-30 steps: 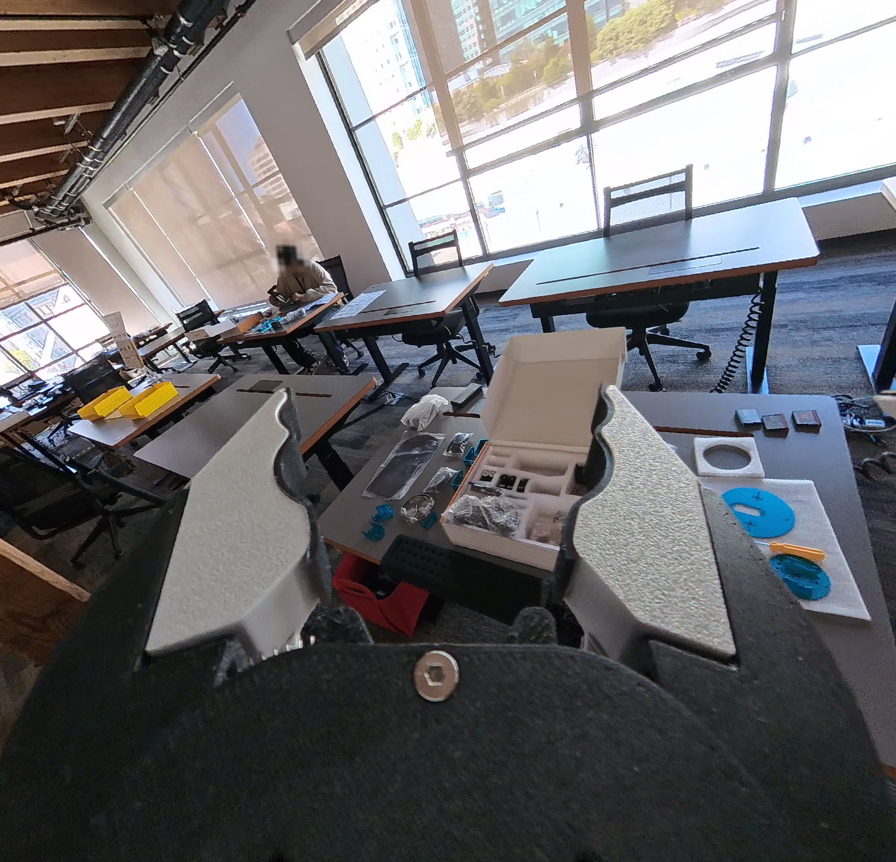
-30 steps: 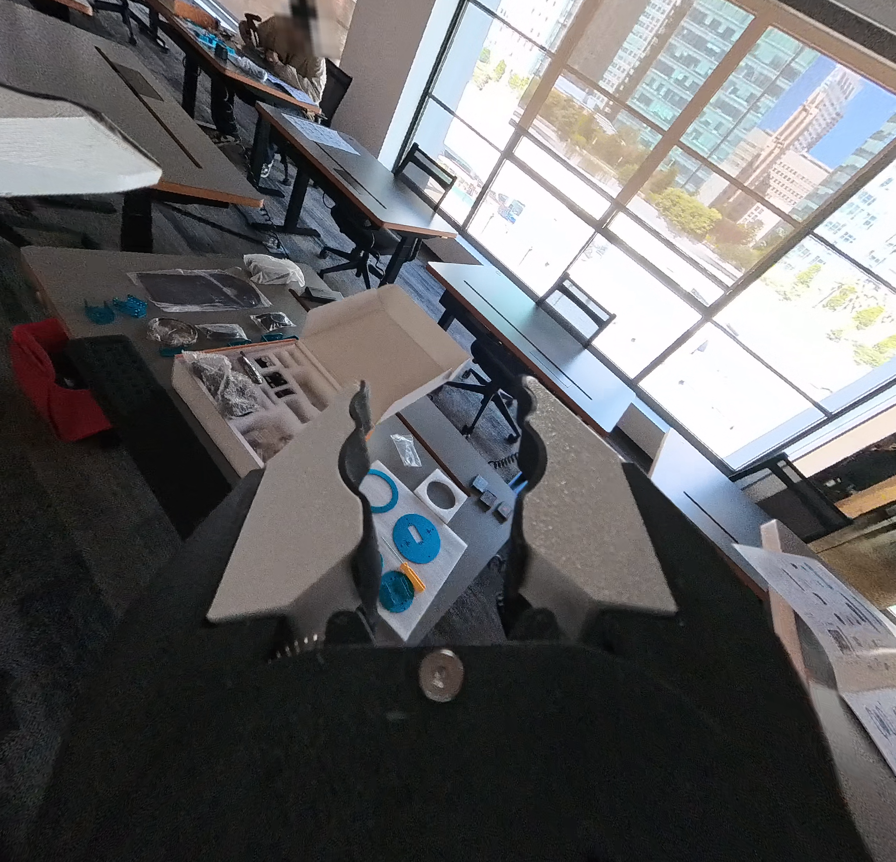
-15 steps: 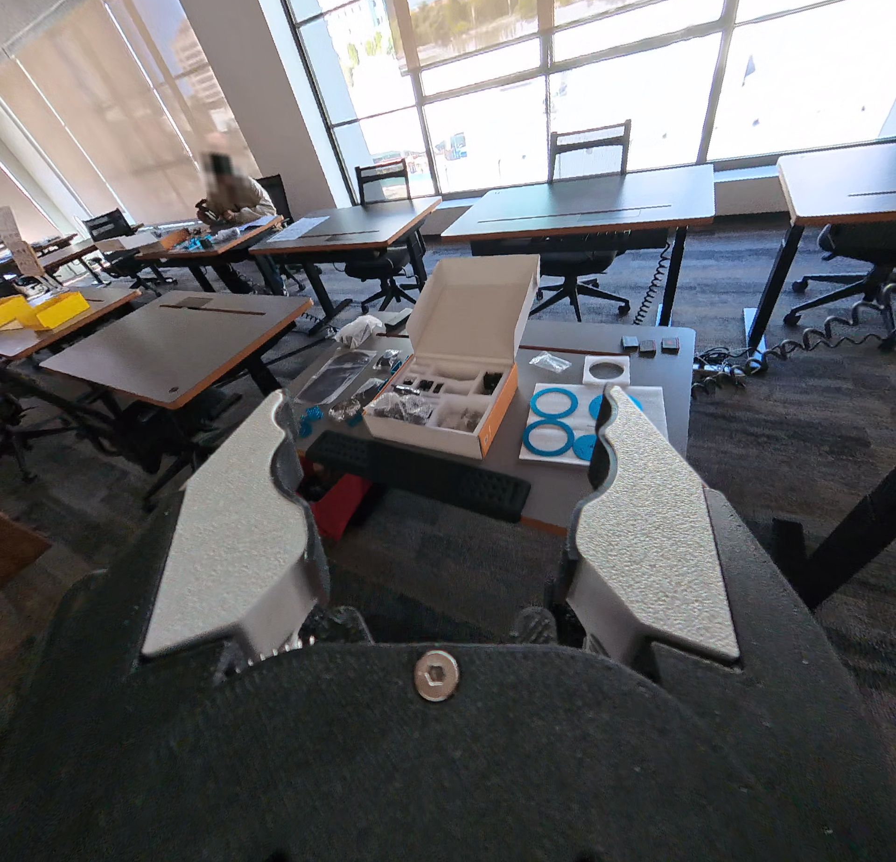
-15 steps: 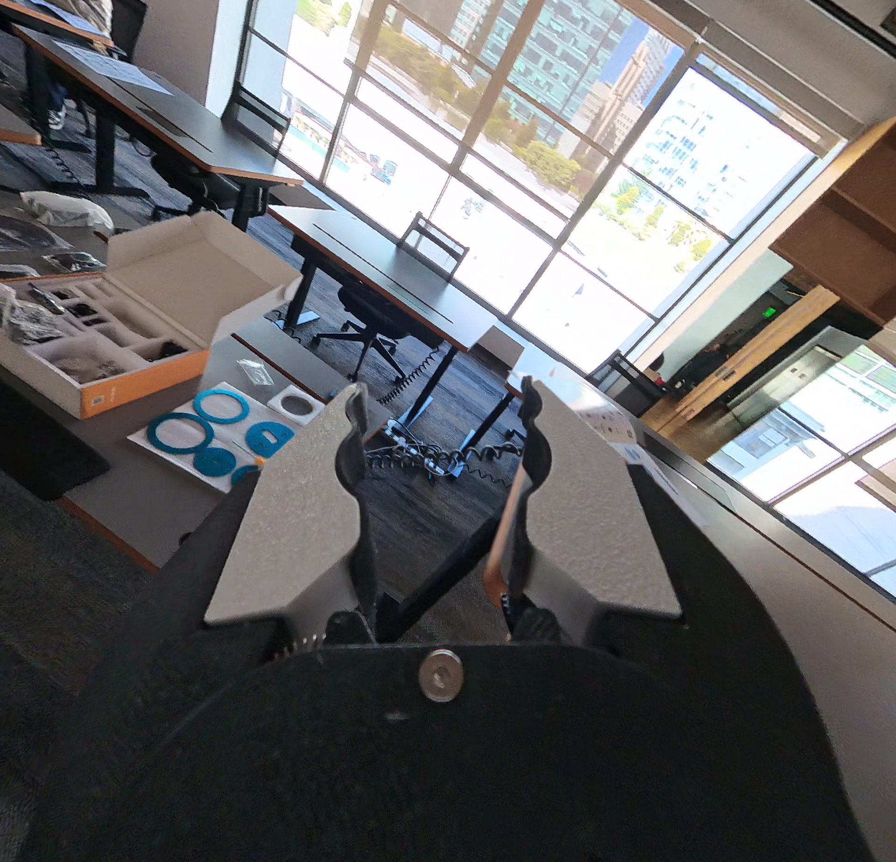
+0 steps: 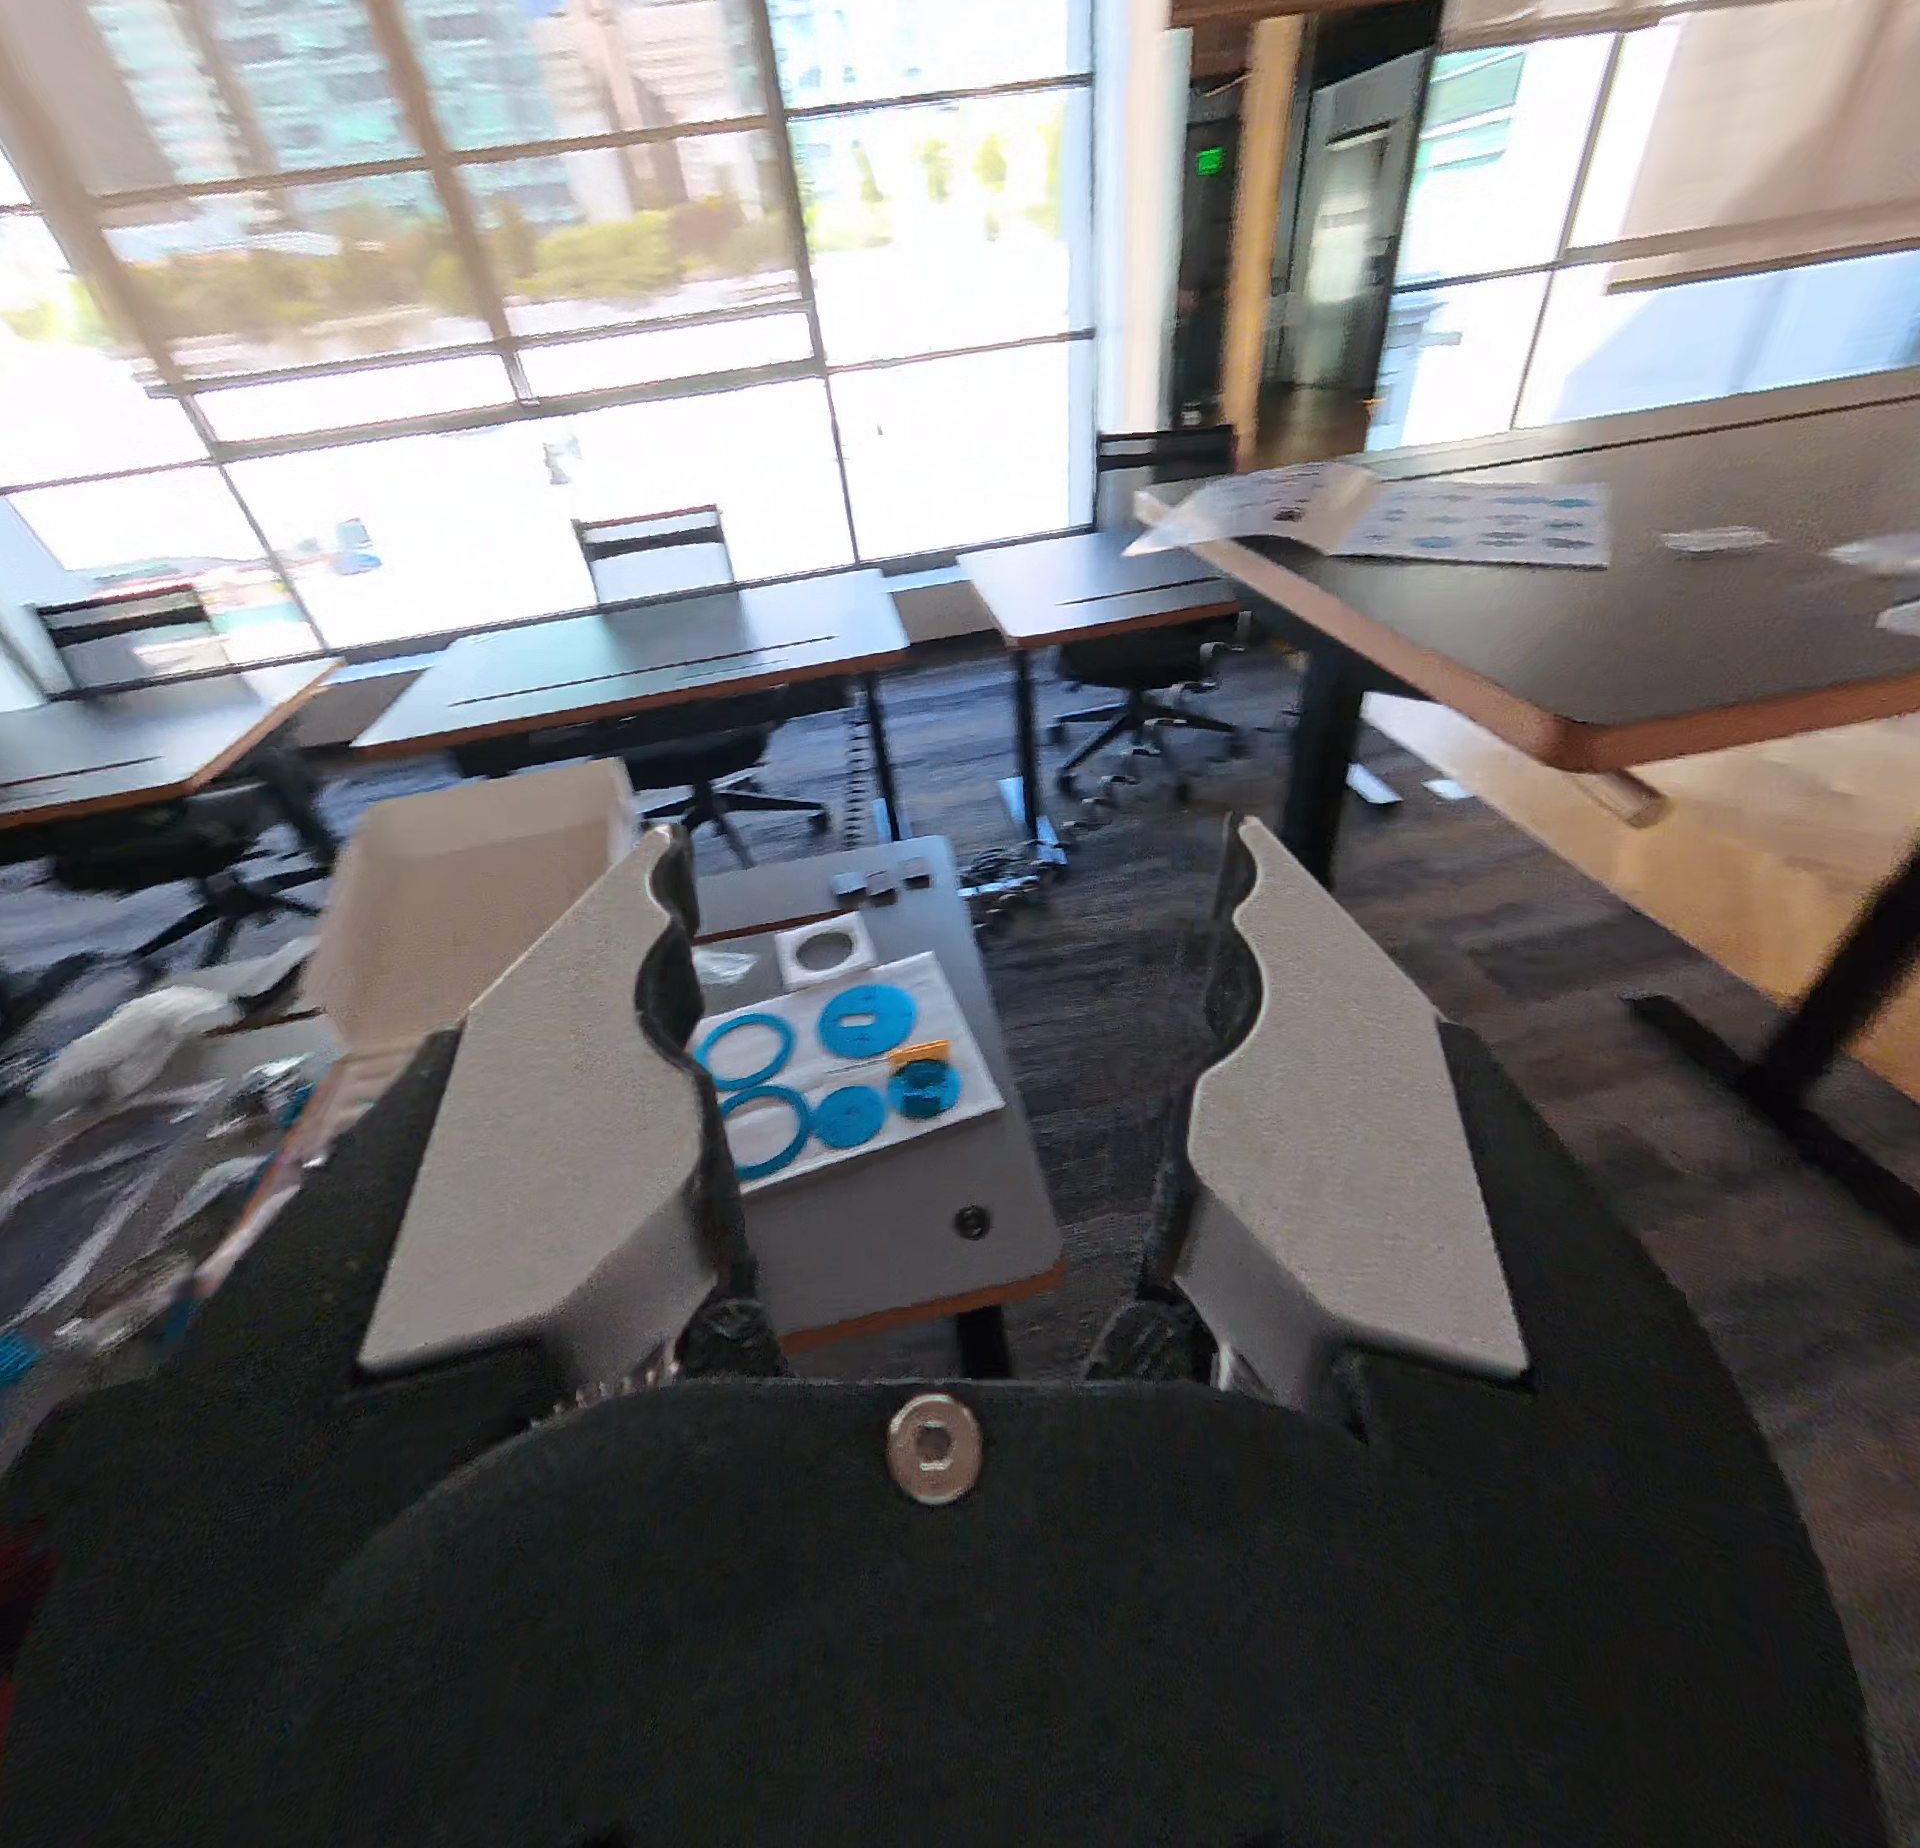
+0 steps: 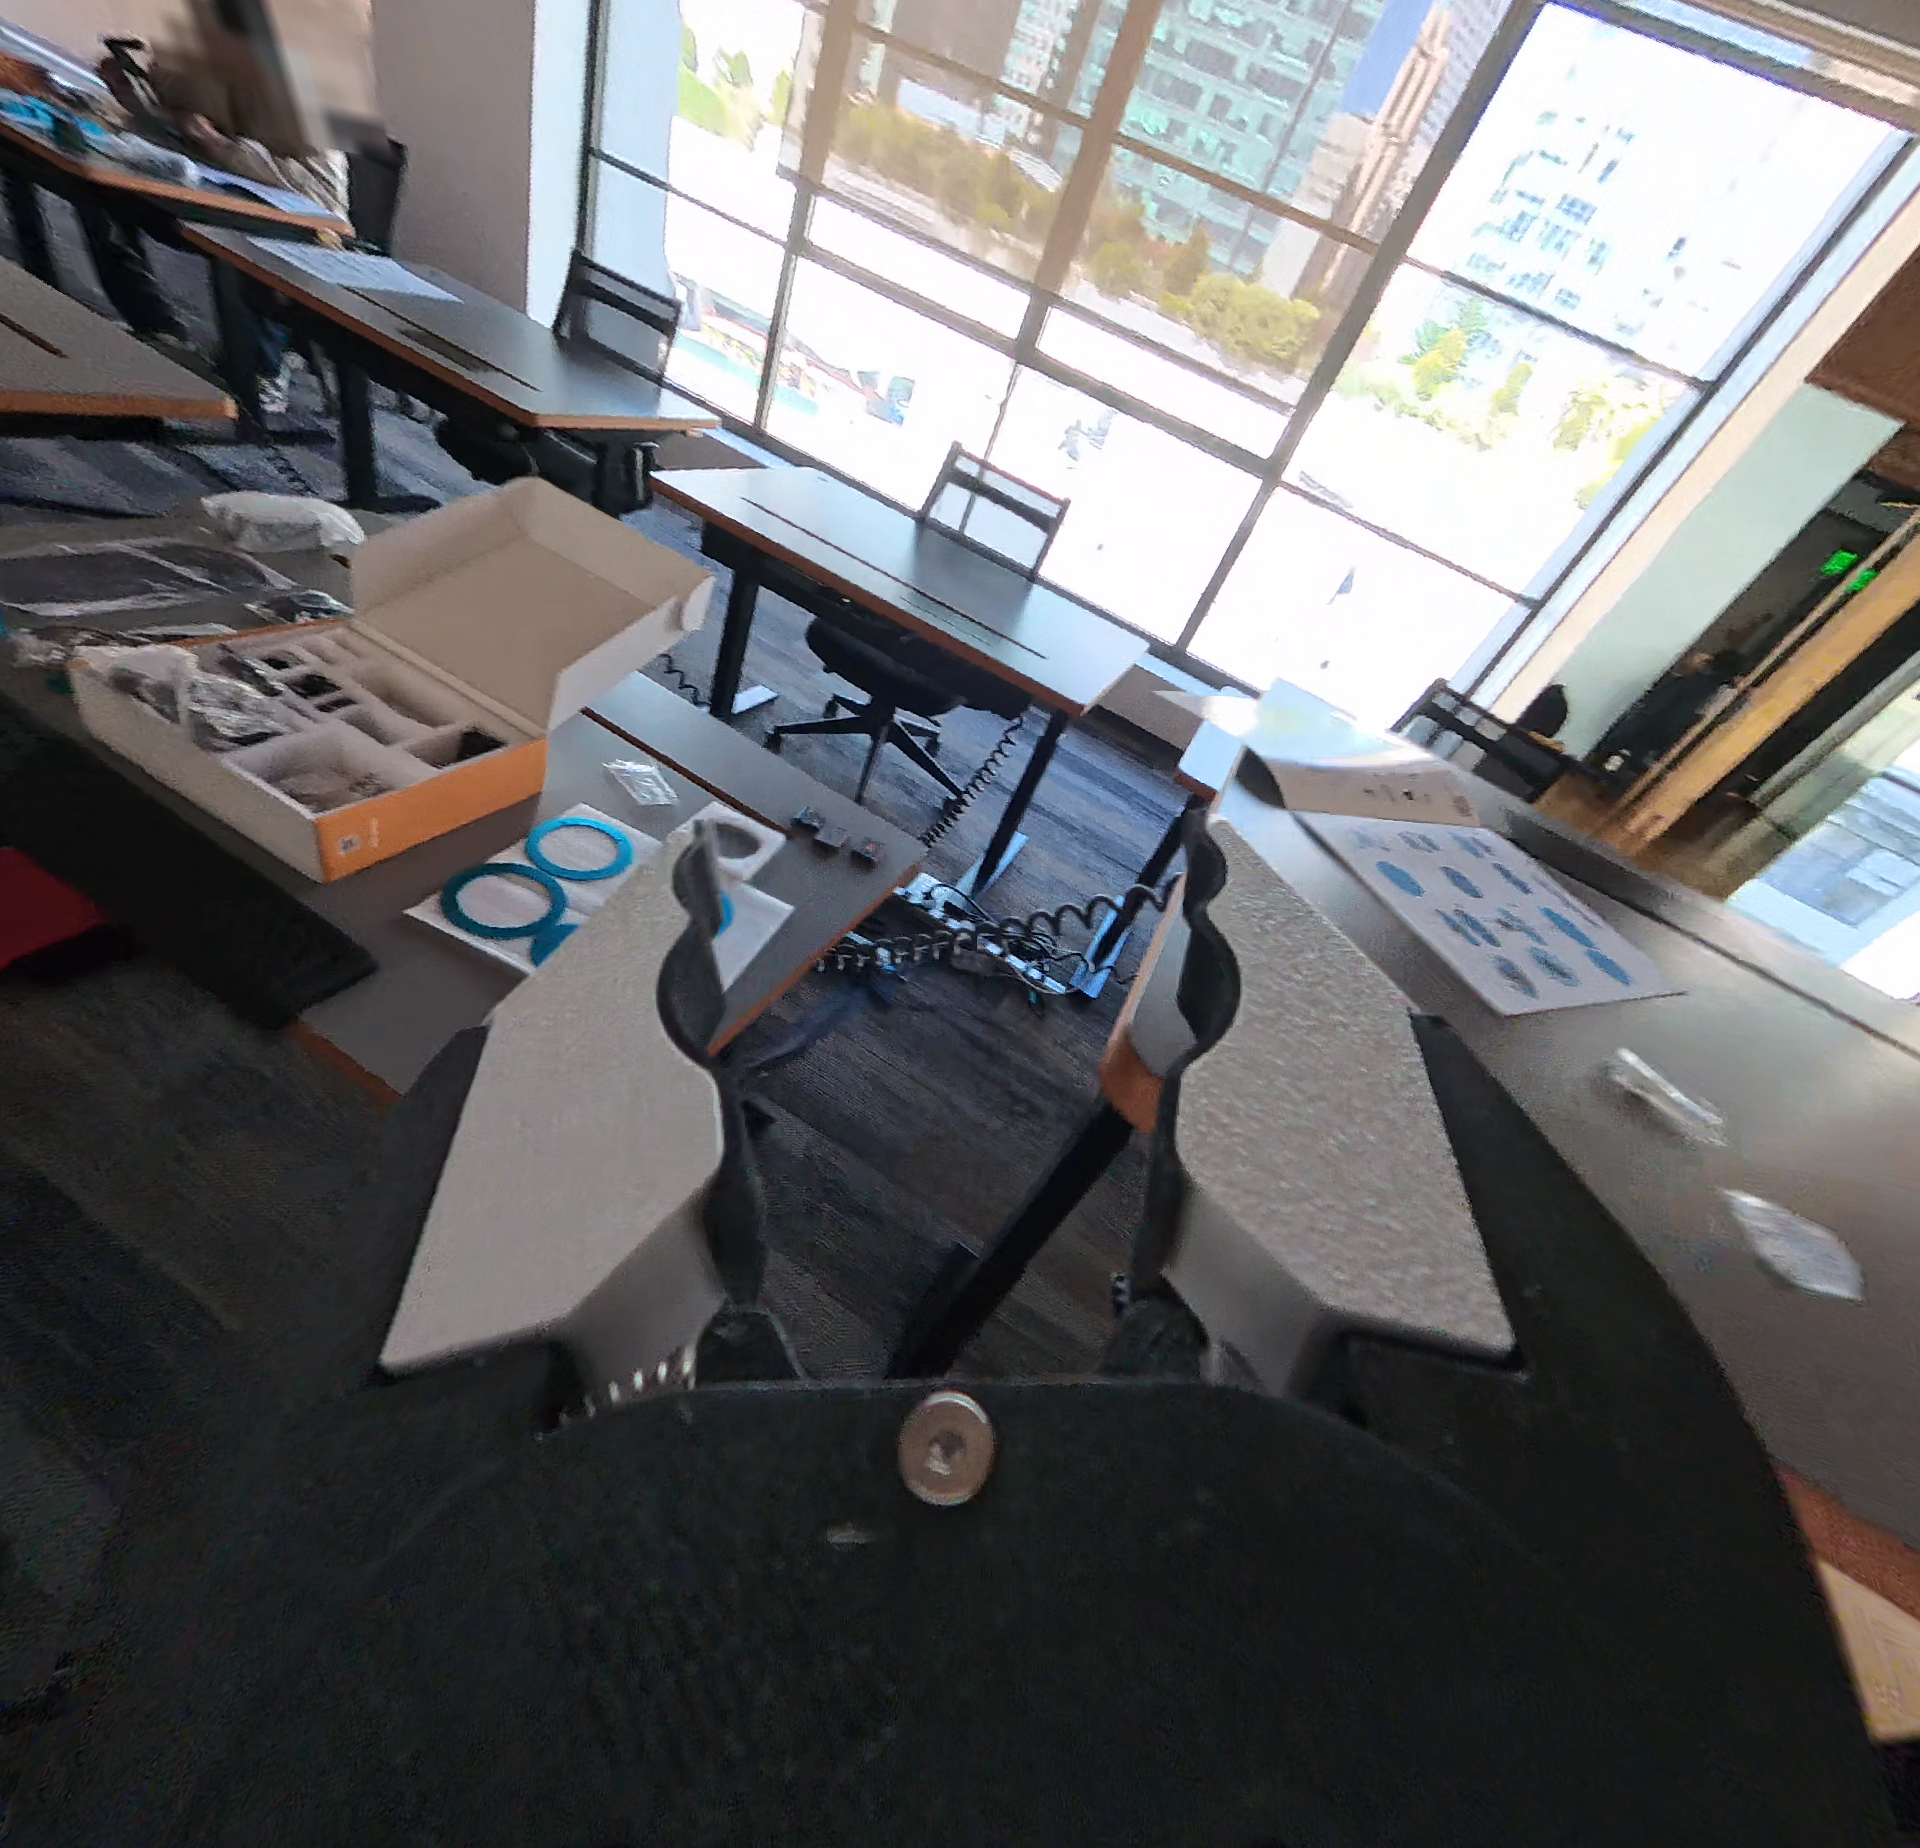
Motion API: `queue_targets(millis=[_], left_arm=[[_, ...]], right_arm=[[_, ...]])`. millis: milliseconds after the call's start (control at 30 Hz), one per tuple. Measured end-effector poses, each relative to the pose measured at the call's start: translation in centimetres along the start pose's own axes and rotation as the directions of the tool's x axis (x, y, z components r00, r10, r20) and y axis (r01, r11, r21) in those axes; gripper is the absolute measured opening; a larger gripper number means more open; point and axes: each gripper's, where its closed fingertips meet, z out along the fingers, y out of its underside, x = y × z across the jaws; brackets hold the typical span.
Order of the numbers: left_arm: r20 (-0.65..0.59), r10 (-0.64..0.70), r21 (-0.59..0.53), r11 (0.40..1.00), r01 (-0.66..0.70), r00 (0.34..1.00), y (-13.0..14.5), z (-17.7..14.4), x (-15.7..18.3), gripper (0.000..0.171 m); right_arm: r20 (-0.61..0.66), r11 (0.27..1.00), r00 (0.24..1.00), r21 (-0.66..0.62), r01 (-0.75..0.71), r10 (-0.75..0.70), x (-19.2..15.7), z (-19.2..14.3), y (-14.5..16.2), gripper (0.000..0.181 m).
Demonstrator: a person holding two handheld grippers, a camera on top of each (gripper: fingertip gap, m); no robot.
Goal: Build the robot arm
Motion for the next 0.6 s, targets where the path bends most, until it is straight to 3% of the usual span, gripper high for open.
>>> queue_targets(millis=[67, 100, 167, 233, 267, 333, 433, 533, 600], left_arm=[[-0.133, 0.012, -0.022, 1.0, -0.015, 0.991, 2.3, 3.2, 0.6, 0.09], [-0.182, 0.041, -0.044, 0.998, -0.05, 0.982, 3.8, 5.1, 0.6, 0.084], [-0.25, 0.153, -0.038, 0.985, -0.167, 0.956, 6.4, 9.0, -0.4, 0.057], [-0.313, 0.28, 0.005, 0.956, -0.293, 0.908, 8.9, 12.5, -1.6, 0.016], [-0.336, 0.32, 0.035, 0.944, -0.327, 0.886, 10.1, 14.1, -2.3, 0.003], [-0.388, 0.318, 0.077, 0.946, -0.314, 0.865, 12.6, 16.5, -3.4, 0.0], [-0.468, 0.202, 0.082, 0.979, -0.186, 0.86, 17.0, 18.1, -4.9, 0.0], [-0.522, 0.155, 0.162, 0.983, -0.081, 0.839, 21.3, 17.4, -6.5, 0.0], [-0.598, 0.194, 0.249, 0.967, -0.05, 0.778, 24.7, 16.5, -6.3, 0.0]], right_arm=[[0.041, 0.998, 0.998, 0.025, -0.055, 0.054, -1.8, 0.3, 2.6, 0.091], [0.03, 0.996, 0.996, 0.037, -0.086, 0.085, -2.6, 0.5, 4.1, 0.082], [-0.064, 0.989, 0.988, 0.067, -0.134, 0.139, -3.6, 1.1, 7.4, 0.048], [-0.131, 0.983, 0.976, 0.075, -0.165, 0.174, -5.6, 1.7, 11.1, 0.01], [-0.145, 0.981, 0.972, 0.077, -0.176, 0.186, -7.1, 2.0, 12.9, 0.0], [-0.171, 0.987, 0.973, 0.078, -0.142, 0.153, -10.2, 2.3, 15.9, 0.0], [-0.202, 1.0, 0.979, 0.0, -0.03, 0.029, -14.2, 2.4, 20.2, 0.0], [-0.1, 0.999, 0.995, 0.024, -0.023, 0.026, -18.1, 2.6, 23.3, 0.011], [-0.073, 0.996, 0.996, 0.078, -0.045, 0.05, -20.6, 2.8, 25.4, 0.02]])
